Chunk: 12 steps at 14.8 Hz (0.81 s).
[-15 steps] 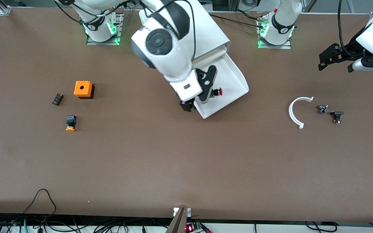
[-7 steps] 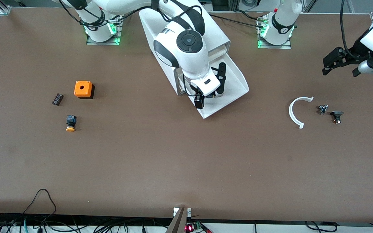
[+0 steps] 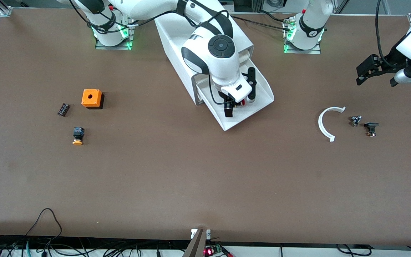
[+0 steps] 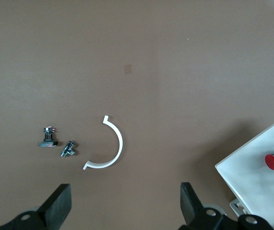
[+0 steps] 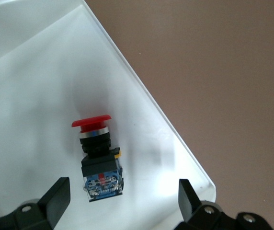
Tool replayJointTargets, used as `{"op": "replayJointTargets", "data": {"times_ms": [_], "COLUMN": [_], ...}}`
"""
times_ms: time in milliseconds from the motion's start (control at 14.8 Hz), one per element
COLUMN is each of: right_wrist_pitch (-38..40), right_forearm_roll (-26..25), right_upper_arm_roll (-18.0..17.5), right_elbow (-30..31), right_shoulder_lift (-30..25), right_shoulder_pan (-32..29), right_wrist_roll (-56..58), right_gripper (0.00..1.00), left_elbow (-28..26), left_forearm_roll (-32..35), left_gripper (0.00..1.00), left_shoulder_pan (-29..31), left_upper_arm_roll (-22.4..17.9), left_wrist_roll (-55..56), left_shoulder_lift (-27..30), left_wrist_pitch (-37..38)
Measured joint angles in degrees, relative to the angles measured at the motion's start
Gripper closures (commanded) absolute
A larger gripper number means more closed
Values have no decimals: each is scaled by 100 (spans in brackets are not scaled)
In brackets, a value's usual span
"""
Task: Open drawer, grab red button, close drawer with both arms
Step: 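Lower the right gripper and grasp the red push button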
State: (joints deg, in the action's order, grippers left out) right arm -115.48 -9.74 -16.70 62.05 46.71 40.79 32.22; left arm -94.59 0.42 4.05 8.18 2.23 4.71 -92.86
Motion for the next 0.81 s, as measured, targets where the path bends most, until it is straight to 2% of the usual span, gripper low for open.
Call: {"op": "replayJointTargets", "data": {"times_ms": [810], "right_wrist_pitch": [28], "right_forearm_roll": [-139], "right_upper_arm_roll": [1], "right_elbow": [2], "right_shoulder_lift": [263], "right_shoulder_pan": [140], "right_wrist_roll": [0], "right_gripper": [0], "left_elbow": [0], "left_forearm_roll": [0], "left_gripper": [0], "left_shoulder_pan": [-15], "left_upper_arm_roll": [-1], "left_wrist_roll": [0], "left_shoulder_lift": [0], "left_wrist_pitch": [0]}}
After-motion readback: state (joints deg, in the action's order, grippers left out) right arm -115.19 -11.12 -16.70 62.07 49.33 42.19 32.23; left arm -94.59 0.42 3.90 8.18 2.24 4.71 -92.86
